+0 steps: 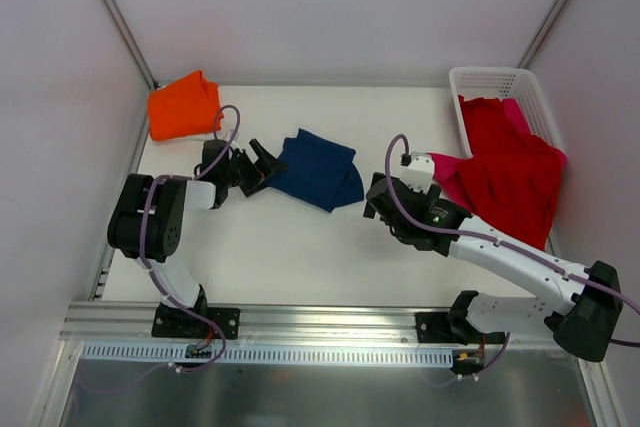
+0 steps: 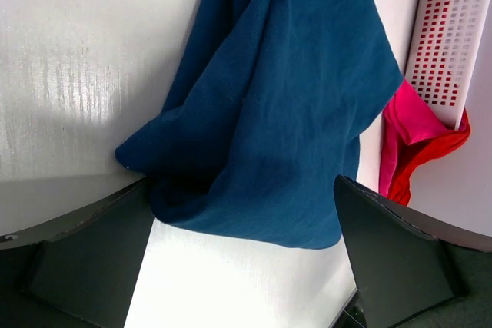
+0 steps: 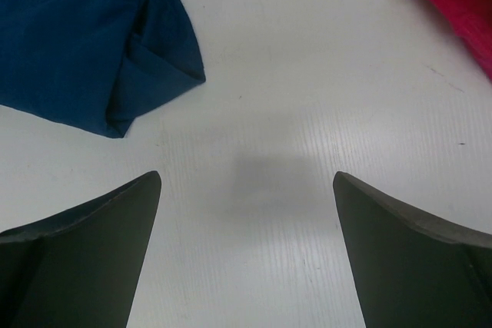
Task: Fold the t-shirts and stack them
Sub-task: Put the neatly folded tshirt into the corner of the board with the left arm
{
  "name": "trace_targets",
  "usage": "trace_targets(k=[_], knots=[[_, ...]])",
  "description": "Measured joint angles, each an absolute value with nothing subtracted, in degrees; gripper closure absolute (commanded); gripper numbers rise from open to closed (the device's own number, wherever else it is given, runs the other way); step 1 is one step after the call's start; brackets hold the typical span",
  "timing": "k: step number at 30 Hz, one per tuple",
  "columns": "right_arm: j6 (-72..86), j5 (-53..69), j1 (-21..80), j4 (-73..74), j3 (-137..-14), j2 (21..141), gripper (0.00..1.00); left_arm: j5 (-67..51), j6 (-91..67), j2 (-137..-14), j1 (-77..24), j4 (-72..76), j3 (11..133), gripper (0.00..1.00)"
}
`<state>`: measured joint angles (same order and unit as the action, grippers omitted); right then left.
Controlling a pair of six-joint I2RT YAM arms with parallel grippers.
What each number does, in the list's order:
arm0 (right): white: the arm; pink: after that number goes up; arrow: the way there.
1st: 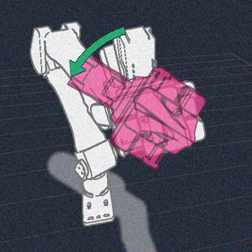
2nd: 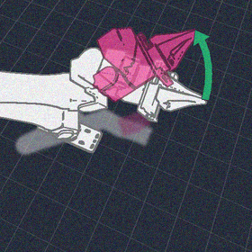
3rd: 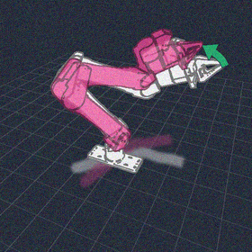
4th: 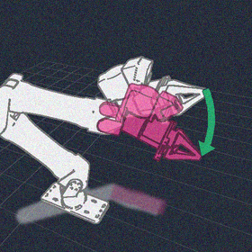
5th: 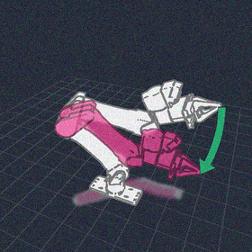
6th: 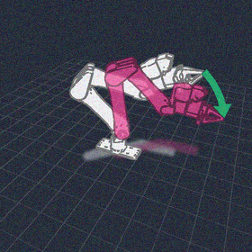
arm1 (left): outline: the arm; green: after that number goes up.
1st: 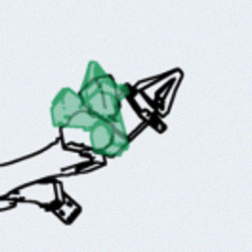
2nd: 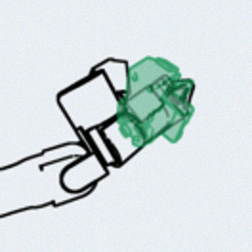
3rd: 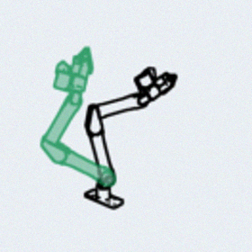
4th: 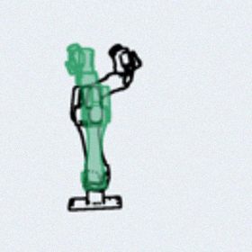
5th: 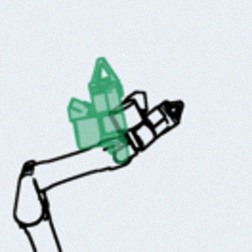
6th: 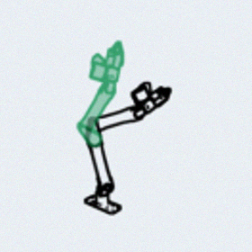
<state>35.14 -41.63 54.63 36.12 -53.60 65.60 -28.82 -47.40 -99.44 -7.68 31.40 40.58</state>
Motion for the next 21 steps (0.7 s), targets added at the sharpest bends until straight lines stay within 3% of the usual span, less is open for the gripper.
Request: trace_targets(k=[8,12,21], knots=[[35.07,-43.86,54.63,36.84,-53.6,65.14,0.0,-28.91,-49.12,-100.49,-7.75,34.24,40.32,0.02],[34.74,-44.88,54.63,36.84,-53.6,65.21,0.0,-28.51,-49.5,-101.21,-7.81,35.44,40.34,0.12],[32.88,-45.63,54.61,35.75,-53.65,68.93,0.0,-25.91,-49.71,-104.97,-10.48,33.43,45.74,0.21]])
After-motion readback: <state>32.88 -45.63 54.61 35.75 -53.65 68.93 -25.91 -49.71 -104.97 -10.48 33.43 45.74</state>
